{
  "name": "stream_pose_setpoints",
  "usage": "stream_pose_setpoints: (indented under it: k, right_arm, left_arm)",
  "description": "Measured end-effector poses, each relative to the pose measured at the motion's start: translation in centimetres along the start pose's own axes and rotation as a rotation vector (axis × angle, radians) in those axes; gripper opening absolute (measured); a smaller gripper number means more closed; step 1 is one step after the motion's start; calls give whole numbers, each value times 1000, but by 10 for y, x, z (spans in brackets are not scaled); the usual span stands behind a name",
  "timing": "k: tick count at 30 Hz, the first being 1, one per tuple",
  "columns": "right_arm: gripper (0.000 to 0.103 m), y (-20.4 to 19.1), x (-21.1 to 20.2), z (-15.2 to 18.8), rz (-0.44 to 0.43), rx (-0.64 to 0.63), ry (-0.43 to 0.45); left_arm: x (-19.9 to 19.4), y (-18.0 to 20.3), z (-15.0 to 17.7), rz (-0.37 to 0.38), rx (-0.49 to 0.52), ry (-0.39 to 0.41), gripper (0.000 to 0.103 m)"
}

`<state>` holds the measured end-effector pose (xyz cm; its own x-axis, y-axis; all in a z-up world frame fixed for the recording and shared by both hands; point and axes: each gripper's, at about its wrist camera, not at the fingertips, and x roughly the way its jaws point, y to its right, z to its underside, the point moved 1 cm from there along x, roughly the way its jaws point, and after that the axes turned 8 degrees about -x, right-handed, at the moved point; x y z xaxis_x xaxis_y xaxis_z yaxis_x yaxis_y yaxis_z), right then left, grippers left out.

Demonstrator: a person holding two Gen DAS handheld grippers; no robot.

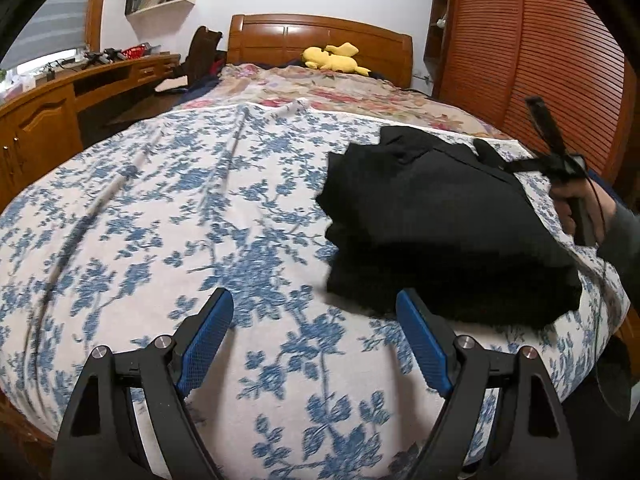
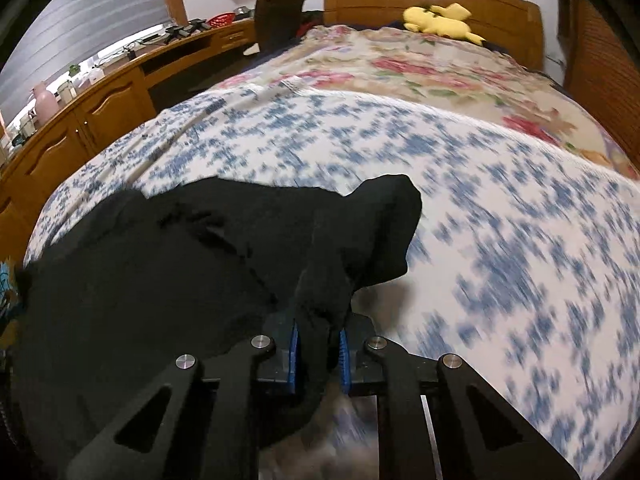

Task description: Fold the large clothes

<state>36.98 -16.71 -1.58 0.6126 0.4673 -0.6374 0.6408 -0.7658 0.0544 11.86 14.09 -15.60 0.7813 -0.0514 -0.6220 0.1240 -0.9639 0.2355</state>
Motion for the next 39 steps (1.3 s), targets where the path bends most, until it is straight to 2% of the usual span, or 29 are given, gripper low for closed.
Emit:
stream_pose_setpoints:
  k: [2, 6, 7, 8, 11, 13, 19, 23, 26, 27, 28, 29, 30, 31, 33, 34, 39]
  right_arm:
    - [15, 8, -13, 16, 0, 16, 0]
    - [17, 16, -20, 30, 2, 62, 6]
    - [18, 17, -20, 30, -1, 76, 11]
    - [19, 18, -18, 28, -4, 92, 15]
    - [30, 20, -15, 28, -3, 150, 15]
    - [43, 17, -12, 27, 33, 168, 7]
    - [58, 19, 6, 21, 14, 223, -11]
    - [60, 27, 17, 19, -41, 282, -26]
    - [60, 33, 25, 19, -75, 307, -25]
    - [60, 34, 25, 20, -83, 313, -24]
    - [60, 34, 26, 20, -91, 315, -23]
    - [58, 35, 27, 20, -99, 313, -19]
    - [48, 35, 27, 20, -115, 310, -11]
    - [40, 35, 25, 20, -138, 305, 1]
    - [27, 33, 21, 20, -133, 277, 30]
    - [23, 32, 18, 21, -126, 263, 42]
    - [16, 15, -1, 11, -39, 203, 110]
  left_arm:
    - [4, 2, -3, 13, -4, -4, 81]
    - [16, 2, -13, 48, -35, -15, 56]
    - [20, 2, -15, 52, -44, -22, 53]
    - [23, 2, -17, 49, -50, -22, 52]
    - [28, 5, -20, 50, -70, -24, 52]
    - [32, 6, -21, 46, -74, -29, 50]
    - [38, 8, -17, 36, -88, -53, 48]
    - [41, 9, -16, 32, -100, -68, 48]
    - [42, 10, -15, 33, -103, -74, 48]
    - [42, 11, -15, 37, -105, -75, 45]
    - [43, 11, -14, 51, -109, -80, 38]
    - [44, 12, -14, 70, -119, -91, 37]
    - [45, 11, -14, 78, -128, -96, 32]
    - [46, 11, -14, 90, -135, -103, 21]
    - [47, 10, -14, 115, -146, -113, 8]
    - [45, 11, -14, 127, -146, -111, 5]
    - [23, 11, -20, 137, -150, -34, 4]
